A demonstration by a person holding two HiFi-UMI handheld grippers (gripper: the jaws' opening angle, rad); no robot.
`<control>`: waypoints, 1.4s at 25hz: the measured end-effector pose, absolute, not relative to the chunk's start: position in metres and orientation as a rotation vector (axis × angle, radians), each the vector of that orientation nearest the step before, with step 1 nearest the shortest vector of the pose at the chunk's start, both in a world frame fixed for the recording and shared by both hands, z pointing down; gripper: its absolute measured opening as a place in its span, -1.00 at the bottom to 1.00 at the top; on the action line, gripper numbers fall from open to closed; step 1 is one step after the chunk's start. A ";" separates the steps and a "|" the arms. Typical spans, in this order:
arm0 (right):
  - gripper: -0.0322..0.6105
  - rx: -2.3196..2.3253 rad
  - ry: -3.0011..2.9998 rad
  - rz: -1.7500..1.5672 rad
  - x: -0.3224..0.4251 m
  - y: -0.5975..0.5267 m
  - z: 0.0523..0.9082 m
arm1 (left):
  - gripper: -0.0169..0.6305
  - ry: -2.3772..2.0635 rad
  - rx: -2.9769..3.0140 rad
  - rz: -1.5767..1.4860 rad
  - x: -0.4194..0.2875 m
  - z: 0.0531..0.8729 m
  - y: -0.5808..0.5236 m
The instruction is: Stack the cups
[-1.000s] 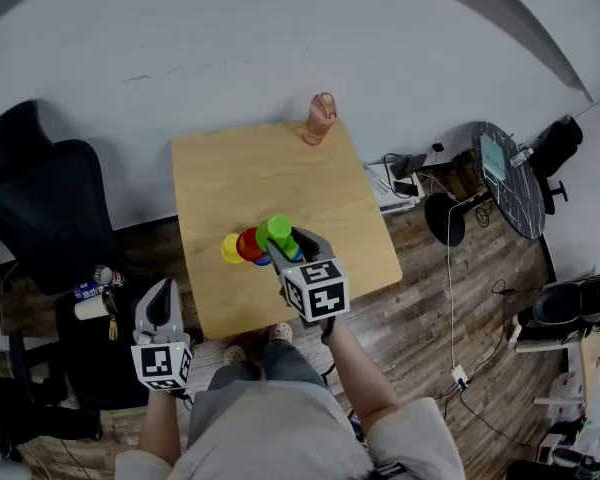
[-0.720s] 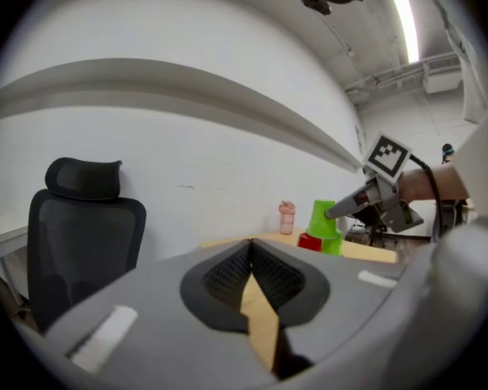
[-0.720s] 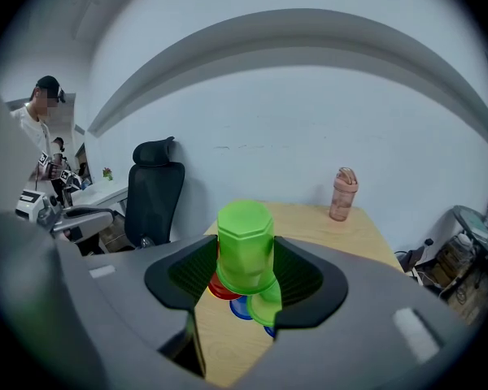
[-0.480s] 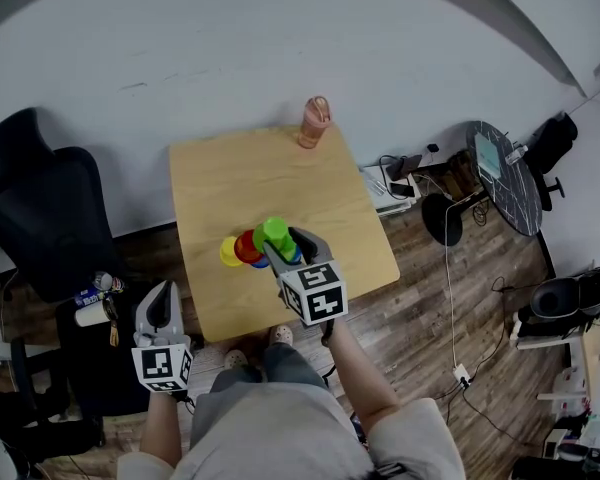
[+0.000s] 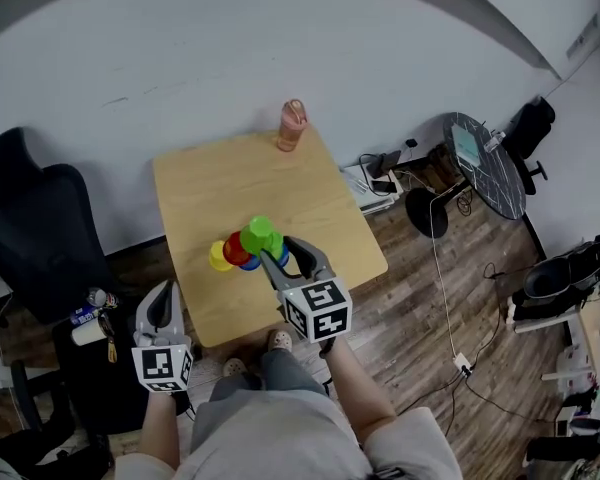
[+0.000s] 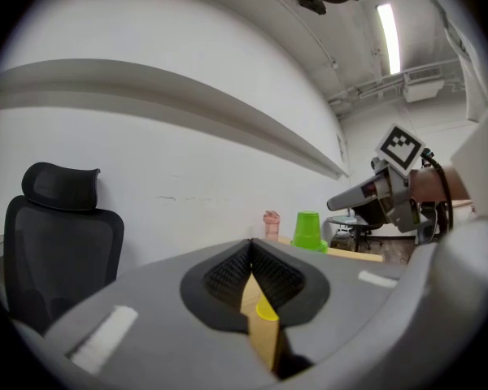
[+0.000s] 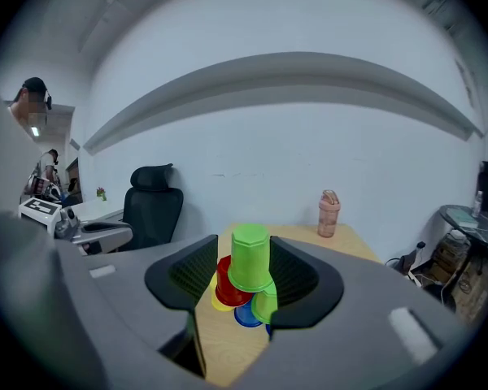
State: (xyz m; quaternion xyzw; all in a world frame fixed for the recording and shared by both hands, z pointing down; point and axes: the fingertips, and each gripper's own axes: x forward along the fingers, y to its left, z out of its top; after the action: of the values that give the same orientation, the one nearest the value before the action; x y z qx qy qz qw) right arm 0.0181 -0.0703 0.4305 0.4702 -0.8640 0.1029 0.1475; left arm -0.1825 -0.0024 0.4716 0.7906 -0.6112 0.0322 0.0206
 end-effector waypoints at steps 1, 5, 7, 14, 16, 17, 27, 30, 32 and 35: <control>-0.28 1.370 -2.491 0.284 0.020 -0.067 0.428 | -0.77 -1.890 2.462 0.097 -0.181 0.470 -0.003; -0.58 1.450 -2.492 0.220 0.030 -0.056 0.416 | -0.77 -1.878 2.504 0.082 -0.172 0.458 -0.006; -0.71 1.489 -2.500 0.201 0.036 -0.051 0.410 | -0.77 -1.876 2.523 0.076 -0.167 0.451 -0.007; -0.89 1.551 -2.517 0.160 0.059 -0.035 0.396 | -0.77 -1.890 2.547 0.036 -0.150 0.429 -0.005; -0.89 1.552 -2.527 0.141 0.064 -0.031 0.392 | -0.77 -1.900 2.546 0.026 -0.146 0.424 -0.003; -0.89 1.555 -2.535 0.132 0.067 -0.028 0.390 | -0.77 -1.906 2.543 0.022 -0.144 0.421 -0.001; -0.89 1.591 -2.626 0.085 0.099 -0.005 0.369 | -0.77 -1.938 2.544 -0.008 -0.114 0.399 0.017; -0.89 1.598 -2.643 0.072 0.107 0.003 0.367 | -0.77 -1.943 2.543 -0.015 -0.107 0.395 0.022; -0.89 1.607 -2.647 0.060 0.113 0.008 0.366 | -0.77 -1.945 2.543 -0.019 -0.103 0.393 0.027; -0.89 1.621 -2.655 0.044 0.121 0.014 0.365 | -0.77 -1.946 2.542 -0.024 -0.098 0.392 0.032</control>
State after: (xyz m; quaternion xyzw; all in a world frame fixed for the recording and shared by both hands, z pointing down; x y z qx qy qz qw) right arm 0.1211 0.0141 0.3653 0.5211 -0.8533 0.0142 0.0154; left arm -0.0978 0.0317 0.3922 0.7937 -0.6076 -0.0075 -0.0297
